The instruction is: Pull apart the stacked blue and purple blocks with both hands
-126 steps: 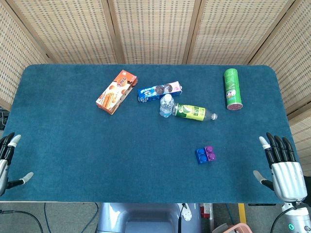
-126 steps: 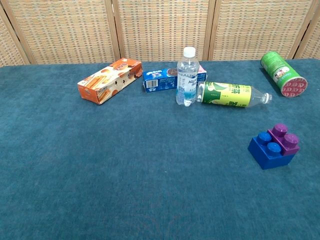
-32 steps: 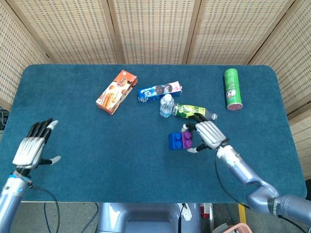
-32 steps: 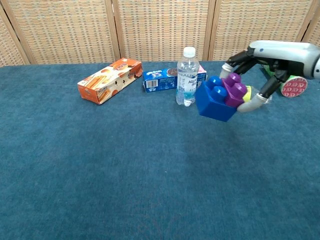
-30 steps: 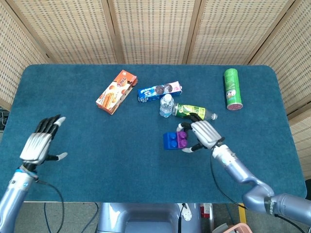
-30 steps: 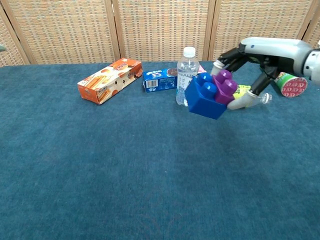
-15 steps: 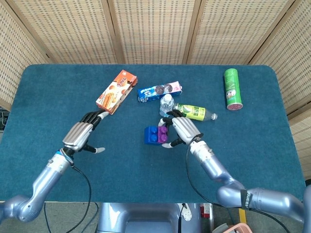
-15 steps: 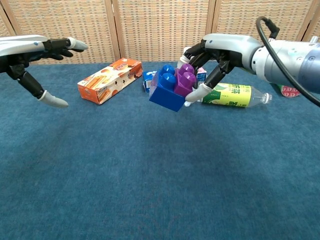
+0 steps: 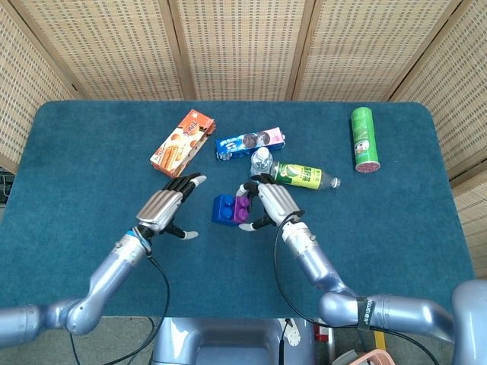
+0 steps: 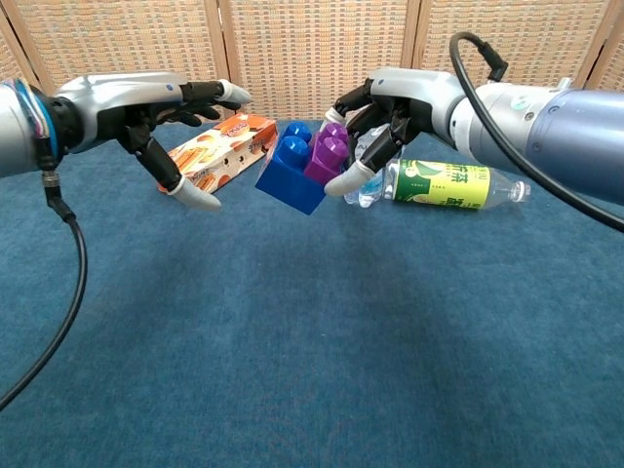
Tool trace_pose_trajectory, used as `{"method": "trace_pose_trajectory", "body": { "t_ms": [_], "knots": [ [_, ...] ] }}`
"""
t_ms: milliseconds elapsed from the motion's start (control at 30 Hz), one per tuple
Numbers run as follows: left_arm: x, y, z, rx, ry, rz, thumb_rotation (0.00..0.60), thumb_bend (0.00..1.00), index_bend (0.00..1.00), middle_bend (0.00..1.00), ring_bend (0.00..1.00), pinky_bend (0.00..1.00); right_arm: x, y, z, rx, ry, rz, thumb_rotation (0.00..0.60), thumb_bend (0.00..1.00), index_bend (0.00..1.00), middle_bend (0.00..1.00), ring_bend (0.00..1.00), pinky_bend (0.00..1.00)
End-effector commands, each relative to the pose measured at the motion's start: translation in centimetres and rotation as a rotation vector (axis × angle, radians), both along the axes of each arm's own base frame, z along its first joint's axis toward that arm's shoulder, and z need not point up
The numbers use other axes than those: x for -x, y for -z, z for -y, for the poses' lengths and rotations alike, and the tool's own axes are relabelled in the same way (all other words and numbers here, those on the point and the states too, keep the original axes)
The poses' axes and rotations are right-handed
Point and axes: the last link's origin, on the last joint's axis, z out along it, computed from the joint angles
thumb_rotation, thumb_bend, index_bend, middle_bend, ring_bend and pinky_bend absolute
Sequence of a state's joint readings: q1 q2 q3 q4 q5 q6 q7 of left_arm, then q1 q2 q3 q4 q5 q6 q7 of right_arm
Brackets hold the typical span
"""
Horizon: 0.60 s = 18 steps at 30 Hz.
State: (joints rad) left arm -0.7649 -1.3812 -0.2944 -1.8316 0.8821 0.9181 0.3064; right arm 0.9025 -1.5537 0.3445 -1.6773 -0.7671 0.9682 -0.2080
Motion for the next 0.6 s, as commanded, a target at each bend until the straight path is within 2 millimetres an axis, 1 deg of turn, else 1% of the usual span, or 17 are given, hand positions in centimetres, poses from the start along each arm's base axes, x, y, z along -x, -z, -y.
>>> {"method": "trace_pose_trajectory", "body": {
  "t_ms": [33, 233, 367, 467, 567, 600],
  "knots": [
    [-1.3, 1.0, -0.3, -0.009, -0.007, 0.003, 0.6, 0.0, 0.0, 0.01, 0.02, 0.04, -0.1, 0.1, -0.2, -0.004, 0.0, 0.0, 0.6, 0.2, 0.57, 0.6, 0.12, 0.0],
    [-2.4, 2.6, -0.9, 0.003, -0.022, 0.034, 0.6, 0.0, 0.04, 0.08, 0.06, 0.06, -0.1, 0.1, -0.6, -0.014, -0.004, 0.009, 0.6, 0.2, 0.57, 0.6, 0.12, 0.0],
    [-2.9, 3.3, -0.9, 0.028, -0.035, 0.058, 0.6, 0.0, 0.08, 0.1, 0.07, 0.07, -0.1, 0.1, -0.5, -0.022, 0.011, 0.028, 0.6, 0.2, 0.57, 0.6, 0.12, 0.0],
    [-3.2, 3.6, -0.9, 0.036, -0.036, 0.075, 0.6, 0.0, 0.11, 0.14, 0.1, 0.07, 0.0, 0.0, -0.4, -0.031, 0.029, 0.045, 0.6, 0.2, 0.57, 0.6, 0.12, 0.0],
    [-3.4, 3.8, -0.8, 0.046, -0.041, 0.1, 0.6, 0.0, 0.18, 0.22, 0.13, 0.09, 0.1, -0.2, -0.4, -0.039, 0.039, 0.056, 0.6, 0.2, 0.58, 0.6, 0.12, 0.0],
    [-3.4, 3.9, -0.8, 0.049, -0.043, 0.108, 0.6, 0.0, 0.22, 0.25, 0.16, 0.1, 0.1, -0.3, -0.3, -0.04, 0.041, 0.061, 0.6, 0.2, 0.58, 0.6, 0.12, 0.0]
  ]
}}
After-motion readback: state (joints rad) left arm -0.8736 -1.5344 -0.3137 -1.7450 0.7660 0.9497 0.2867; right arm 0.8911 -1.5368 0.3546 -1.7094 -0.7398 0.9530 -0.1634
